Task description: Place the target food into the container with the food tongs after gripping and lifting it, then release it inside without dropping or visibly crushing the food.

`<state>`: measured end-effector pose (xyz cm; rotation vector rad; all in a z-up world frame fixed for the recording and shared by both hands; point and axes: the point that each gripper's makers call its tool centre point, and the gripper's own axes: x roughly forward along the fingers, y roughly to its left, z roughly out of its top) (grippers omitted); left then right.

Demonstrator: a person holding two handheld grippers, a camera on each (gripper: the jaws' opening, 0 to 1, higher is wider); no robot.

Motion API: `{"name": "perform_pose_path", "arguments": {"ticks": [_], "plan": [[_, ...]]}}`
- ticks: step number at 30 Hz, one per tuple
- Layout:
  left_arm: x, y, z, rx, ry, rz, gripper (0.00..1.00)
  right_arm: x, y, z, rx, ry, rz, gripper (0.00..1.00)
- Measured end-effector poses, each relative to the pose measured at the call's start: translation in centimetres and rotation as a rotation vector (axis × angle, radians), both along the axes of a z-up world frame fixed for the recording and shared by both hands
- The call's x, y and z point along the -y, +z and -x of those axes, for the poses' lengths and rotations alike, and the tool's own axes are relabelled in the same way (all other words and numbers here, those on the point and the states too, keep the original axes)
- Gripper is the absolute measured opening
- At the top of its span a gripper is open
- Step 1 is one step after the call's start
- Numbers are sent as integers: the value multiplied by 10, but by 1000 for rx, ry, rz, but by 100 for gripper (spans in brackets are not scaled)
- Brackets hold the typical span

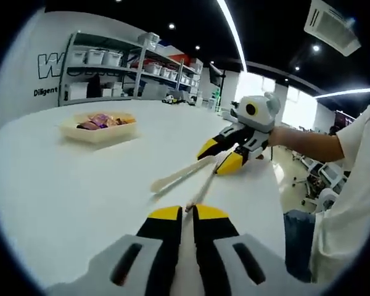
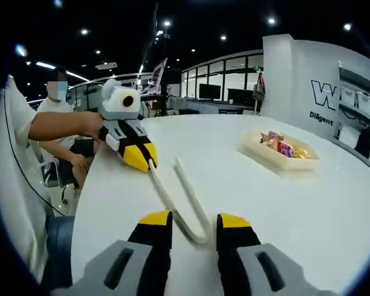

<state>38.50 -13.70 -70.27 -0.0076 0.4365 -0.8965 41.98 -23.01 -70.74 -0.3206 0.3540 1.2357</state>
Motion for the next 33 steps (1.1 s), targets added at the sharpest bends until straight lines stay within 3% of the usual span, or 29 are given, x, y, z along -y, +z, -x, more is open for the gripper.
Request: {"name": "perform_pose_path", "arguments": {"ticks": [3, 6, 7, 8, 12, 15, 18, 20, 23, 26, 28, 31, 33], "plan": [[-2, 3, 0, 20, 14, 3, 10, 2, 4, 0, 8, -12, -11, 28], [-6, 7, -4, 57, 50, 6, 18, 5, 5, 0, 11, -20, -20, 42], [-6, 13, -4, 129, 41, -5, 22, 6, 7, 0, 14, -29, -28, 45], [-6, 16, -4, 147, 43, 6, 24, 8, 7, 1, 13, -34, -30, 46], [-11, 23, -5, 148, 104, 39, 38, 9, 12, 5, -18, -56, -61, 47], [-20, 24, -9, 137, 184, 33, 53, 8, 23, 7, -32, -82, -98, 52], [-22, 27, -11, 157, 202, 23, 62, 7, 33, 6, -21, -106, -123, 59], [-27, 35, -14, 232, 235, 6, 68, 8, 40, 5, 13, -120, -137, 66], [-34, 49, -16, 306, 293, 7, 84, 10, 42, 5, 39, -135, -135, 79], [-35, 52, -14, 309, 300, -9, 88, 13, 47, 5, 51, -150, -140, 86], [-46, 49, -19, 281, 379, -31, 98, 15, 50, 3, 48, -170, -144, 90], [-48, 50, -19, 226, 412, 6, 99, 17, 56, 2, 69, -190, -151, 100], [-47, 48, -18, 207, 413, -5, 99, 19, 60, 1, 73, -207, -148, 99]]}}
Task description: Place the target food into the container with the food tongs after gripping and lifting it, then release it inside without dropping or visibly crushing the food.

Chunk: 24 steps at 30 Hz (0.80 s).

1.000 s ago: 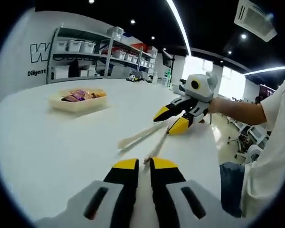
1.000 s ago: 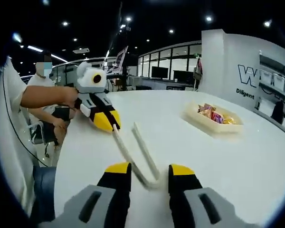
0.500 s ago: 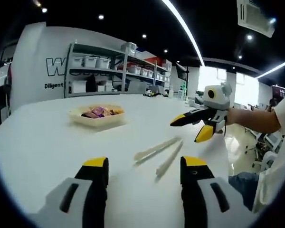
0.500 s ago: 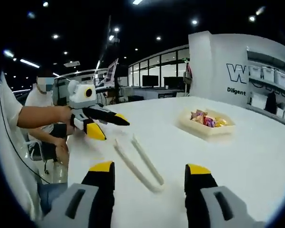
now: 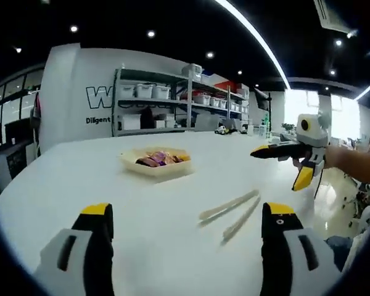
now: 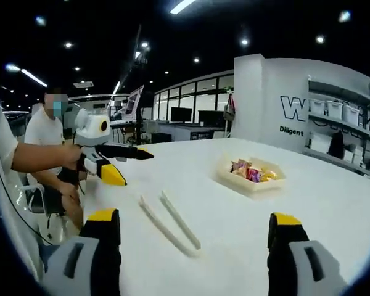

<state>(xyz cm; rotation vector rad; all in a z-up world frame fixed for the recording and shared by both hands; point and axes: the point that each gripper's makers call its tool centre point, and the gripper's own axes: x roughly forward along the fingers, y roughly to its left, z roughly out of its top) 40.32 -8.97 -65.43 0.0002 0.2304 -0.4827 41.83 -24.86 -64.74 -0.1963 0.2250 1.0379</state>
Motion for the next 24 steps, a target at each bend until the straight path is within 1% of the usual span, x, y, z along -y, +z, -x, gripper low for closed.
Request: {"name": "perform_pose_path", "arguments": {"ticks": [2, 3, 5, 7, 8, 10, 11, 12, 13, 14, 17, 18, 21, 22, 23, 24], "plan": [[-1, -2, 0, 1, 21, -40, 99, 2, 4, 0, -15, -18, -8, 99], [-1, -5, 2, -19, 25, -61, 99, 3, 4, 1, -37, -37, -3, 99], [0, -6, 3, -24, 34, -80, 99, 5, 5, 1, -51, -70, 5, 99], [-2, -13, 6, -84, 78, -107, 99, 8, 7, 2, -61, -113, 14, 99], [-2, -16, 8, -113, 92, -107, 99, 8, 8, 2, -69, -130, 5, 99], [-2, -16, 8, -121, 92, -117, 99, 11, 6, 2, -73, -154, 35, 99], [0, -15, 9, -120, 84, -123, 99, 14, 2, 3, -88, -168, 69, 99], [1, -15, 9, -123, 84, -124, 99, 14, 2, 3, -92, -172, 72, 99], [0, -15, 12, -146, 95, -125, 99, 15, 2, 3, -98, -185, 74, 99], [0, -14, 14, -155, 98, -127, 99, 15, 3, 4, -102, -190, 74, 99], [3, -6, 17, -144, 99, -124, 99, 16, 3, 8, -108, -201, 85, 99], [4, -4, 19, -144, 112, -132, 99, 21, -4, 10, -128, -223, 116, 99], [1, -1, 22, -127, 140, -158, 99, 25, -9, 15, -137, -245, 115, 100], [1, 0, 24, -109, 142, -162, 98, 28, -9, 15, -149, -266, 100, 99], [2, -1, 25, -112, 138, -162, 98, 31, -9, 14, -153, -288, 89, 100], [1, -2, 25, -113, 145, -158, 98, 33, -7, 16, -152, -293, 83, 99]]}}
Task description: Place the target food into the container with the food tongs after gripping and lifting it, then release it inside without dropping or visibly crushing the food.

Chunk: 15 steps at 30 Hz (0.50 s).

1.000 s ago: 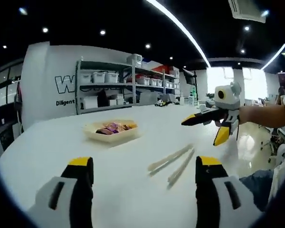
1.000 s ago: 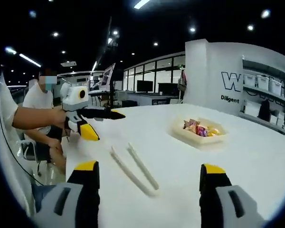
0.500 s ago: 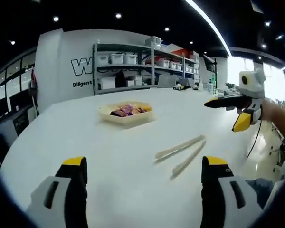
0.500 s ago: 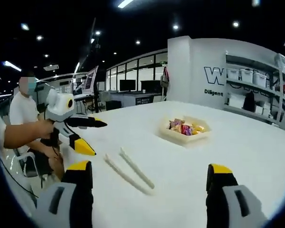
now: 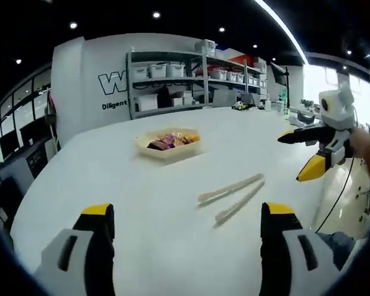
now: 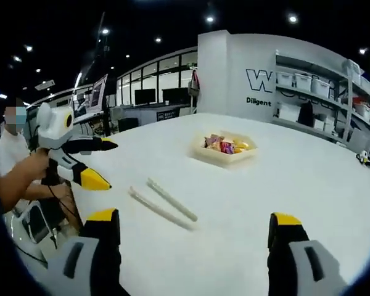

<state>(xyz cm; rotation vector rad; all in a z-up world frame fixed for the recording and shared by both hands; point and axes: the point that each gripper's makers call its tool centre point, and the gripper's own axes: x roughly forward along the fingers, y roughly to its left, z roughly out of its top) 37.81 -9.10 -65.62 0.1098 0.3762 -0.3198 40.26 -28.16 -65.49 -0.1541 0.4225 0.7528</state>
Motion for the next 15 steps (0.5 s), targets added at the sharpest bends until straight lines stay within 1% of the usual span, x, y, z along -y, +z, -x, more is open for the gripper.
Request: {"name": "perform_pose_path", "arguments": {"ticks": [2, 3, 6, 10, 11, 13, 15], "plan": [[0, -3, 0, -7, 6, 2, 97, 4, 1, 1, 3, -23, 1, 99], [0, -6, 2, -20, 9, 2, 97, 6, 1, 2, 8, -31, 9, 99], [6, -8, 4, -29, -2, 27, 95, 13, 1, 2, 27, -66, 27, 99], [10, -13, 5, -52, -8, 28, 96, 14, 3, 3, 28, -76, 8, 99], [10, -15, 6, -60, -3, 13, 96, 14, 2, 3, 27, -78, 9, 99], [10, -16, 6, -54, -8, -5, 96, 16, -2, 2, 24, -88, 23, 99], [11, -17, 7, -57, -7, 17, 96, 17, -8, 3, 27, -93, 34, 99]]}}
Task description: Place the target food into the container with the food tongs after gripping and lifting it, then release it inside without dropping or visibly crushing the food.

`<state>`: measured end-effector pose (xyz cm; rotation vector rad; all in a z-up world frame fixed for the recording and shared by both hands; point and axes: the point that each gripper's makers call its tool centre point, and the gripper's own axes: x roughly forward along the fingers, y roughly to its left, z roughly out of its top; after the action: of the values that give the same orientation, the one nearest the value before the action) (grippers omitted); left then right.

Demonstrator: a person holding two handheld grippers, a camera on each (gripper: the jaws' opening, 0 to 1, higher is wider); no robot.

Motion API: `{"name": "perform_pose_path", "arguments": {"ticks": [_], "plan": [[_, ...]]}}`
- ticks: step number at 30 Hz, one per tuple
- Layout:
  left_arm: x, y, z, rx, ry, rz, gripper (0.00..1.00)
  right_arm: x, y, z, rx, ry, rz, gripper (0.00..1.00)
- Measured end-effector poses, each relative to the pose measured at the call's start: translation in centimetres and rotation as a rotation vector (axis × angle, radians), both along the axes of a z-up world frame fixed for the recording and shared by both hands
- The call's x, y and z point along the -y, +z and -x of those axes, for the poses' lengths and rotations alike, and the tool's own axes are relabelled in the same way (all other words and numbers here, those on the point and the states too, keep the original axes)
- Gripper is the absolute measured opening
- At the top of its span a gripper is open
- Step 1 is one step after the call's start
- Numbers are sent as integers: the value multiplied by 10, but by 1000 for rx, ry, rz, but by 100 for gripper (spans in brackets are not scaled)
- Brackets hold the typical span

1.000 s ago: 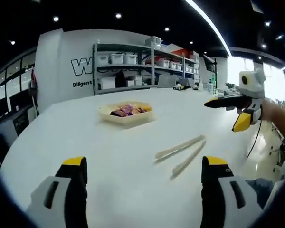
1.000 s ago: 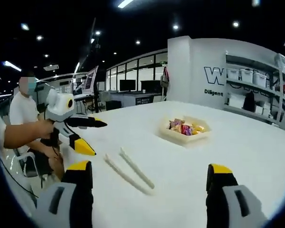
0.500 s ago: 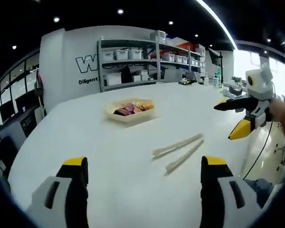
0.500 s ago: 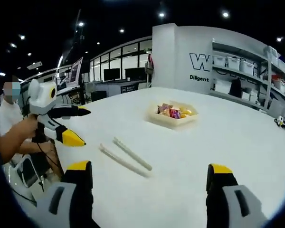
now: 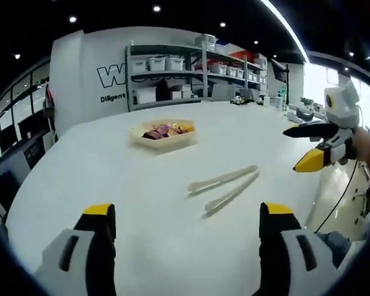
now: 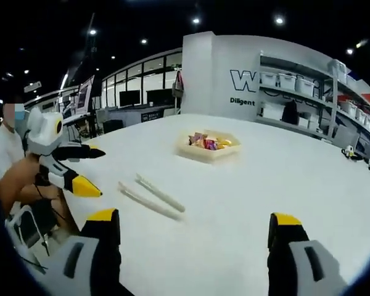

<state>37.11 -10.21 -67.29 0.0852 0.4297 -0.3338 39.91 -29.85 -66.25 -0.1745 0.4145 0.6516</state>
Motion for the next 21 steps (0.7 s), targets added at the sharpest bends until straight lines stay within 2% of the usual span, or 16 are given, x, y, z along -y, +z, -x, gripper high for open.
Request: {"name": "perform_pose_path", "arguments": {"ticks": [4, 7, 10, 15, 19, 21], "plan": [[-5, -6, 3, -6, 12, -33, 96, 2, -8, 1, -14, -6, 7, 99], [-6, -5, 5, -13, 14, 8, 95, 4, -9, 0, -18, -13, 4, 99], [-12, -5, 5, -4, 24, -39, 95, 4, -11, 0, -19, -9, 6, 99], [-12, -1, 7, -11, 27, 15, 94, -5, -13, 4, -24, 11, 13, 99], [-9, -3, 7, 1, 20, -54, 94, -7, -9, 6, -17, 17, 0, 99], [-7, -5, 8, -11, 13, -42, 93, -7, -4, 6, -9, 15, -19, 99]]}}
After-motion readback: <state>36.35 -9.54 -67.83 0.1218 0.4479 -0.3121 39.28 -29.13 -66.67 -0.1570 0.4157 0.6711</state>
